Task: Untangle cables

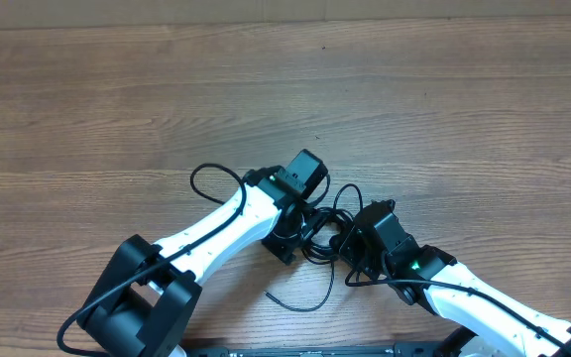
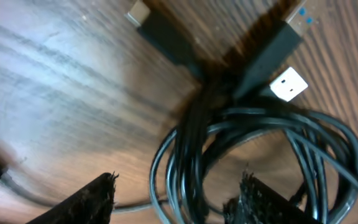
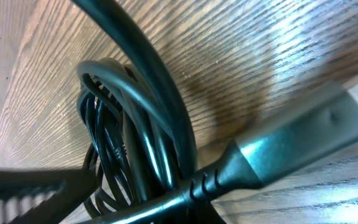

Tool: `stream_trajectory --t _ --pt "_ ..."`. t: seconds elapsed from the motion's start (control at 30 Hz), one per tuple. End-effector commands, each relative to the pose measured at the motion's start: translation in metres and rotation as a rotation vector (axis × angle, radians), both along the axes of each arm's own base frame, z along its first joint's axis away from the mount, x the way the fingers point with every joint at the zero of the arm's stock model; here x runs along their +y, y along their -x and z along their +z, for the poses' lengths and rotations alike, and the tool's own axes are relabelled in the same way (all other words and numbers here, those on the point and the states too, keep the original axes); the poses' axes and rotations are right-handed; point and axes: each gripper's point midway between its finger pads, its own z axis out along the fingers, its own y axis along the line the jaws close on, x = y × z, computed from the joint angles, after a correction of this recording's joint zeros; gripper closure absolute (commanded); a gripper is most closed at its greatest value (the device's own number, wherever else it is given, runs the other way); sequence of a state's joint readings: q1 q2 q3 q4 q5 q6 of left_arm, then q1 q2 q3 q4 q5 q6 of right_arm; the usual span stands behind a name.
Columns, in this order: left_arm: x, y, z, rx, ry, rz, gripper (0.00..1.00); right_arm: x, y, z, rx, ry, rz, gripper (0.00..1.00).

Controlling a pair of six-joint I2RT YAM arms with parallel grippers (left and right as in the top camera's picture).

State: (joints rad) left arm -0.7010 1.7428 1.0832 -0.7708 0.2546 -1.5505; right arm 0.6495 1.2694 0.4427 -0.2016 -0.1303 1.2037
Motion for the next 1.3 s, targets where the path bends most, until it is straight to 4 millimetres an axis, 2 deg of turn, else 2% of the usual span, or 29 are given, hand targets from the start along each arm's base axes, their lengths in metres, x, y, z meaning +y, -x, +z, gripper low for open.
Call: stream_trajectory --t 0.0,0.03,0.13,0.27,0.33,0.53,0.73,0.83,0.87,0.9,0.93,1.0,1.1,1.27 --pt "-0.008 0.004 -0.007 -0.015 0.065 -0.021 0.39 0.001 -0.001 0.001 -0.011 0.004 0.007 0.9" --pt "-0.008 0.003 -0.01 -0.02 0.07 -0.02 0.47 0.001 -0.001 0.001 -0.011 0.004 0.007 0.88" --pt "-0.006 0.003 -0.011 -0.022 0.066 -0.016 0.59 0.001 -0.001 0.001 -0.011 0.003 0.007 0.88" --pt "0.0 -0.004 -0.012 -0.031 0.055 0.008 0.87 0.001 -0.001 0.001 -0.008 0.002 0.009 0.87" --pt "0.002 -0.007 -0.011 -0.024 0.064 0.027 0.95 0.001 0.002 0.0 0.005 0.003 0.014 0.88" --pt "0.012 -0.02 -0.003 0.047 0.166 0.114 0.96 0.004 0.019 -0.005 0.083 -0.018 0.055 0.95" --pt "0.004 -0.034 0.017 0.107 0.367 0.157 0.96 0.002 0.03 -0.009 0.134 -0.011 0.068 0.95" --pt "0.008 -0.037 0.015 0.095 0.357 0.166 0.94 0.002 0.03 -0.009 0.133 -0.011 0.074 0.86" --pt "0.008 -0.037 0.015 0.094 0.356 0.167 0.94 0.005 0.03 -0.007 0.117 -0.019 0.107 0.79" --pt "0.008 -0.037 0.016 0.096 0.357 0.167 0.94 0.009 0.03 -0.004 0.101 -0.03 0.14 0.64" --pt "0.007 -0.037 0.016 0.098 0.358 0.172 0.94 0.012 0.029 0.0 0.081 -0.036 0.173 0.53" --pt "0.008 -0.037 0.016 0.11 0.361 0.192 0.94 0.014 0.028 0.006 0.054 -0.036 0.209 0.44" --pt "0.009 -0.039 0.016 0.135 0.359 0.247 0.91 0.013 0.029 0.013 0.052 -0.027 0.224 0.39" --pt "0.011 -0.042 0.019 0.2 0.375 0.366 0.85 0.013 0.034 0.024 0.05 -0.043 0.234 0.38"
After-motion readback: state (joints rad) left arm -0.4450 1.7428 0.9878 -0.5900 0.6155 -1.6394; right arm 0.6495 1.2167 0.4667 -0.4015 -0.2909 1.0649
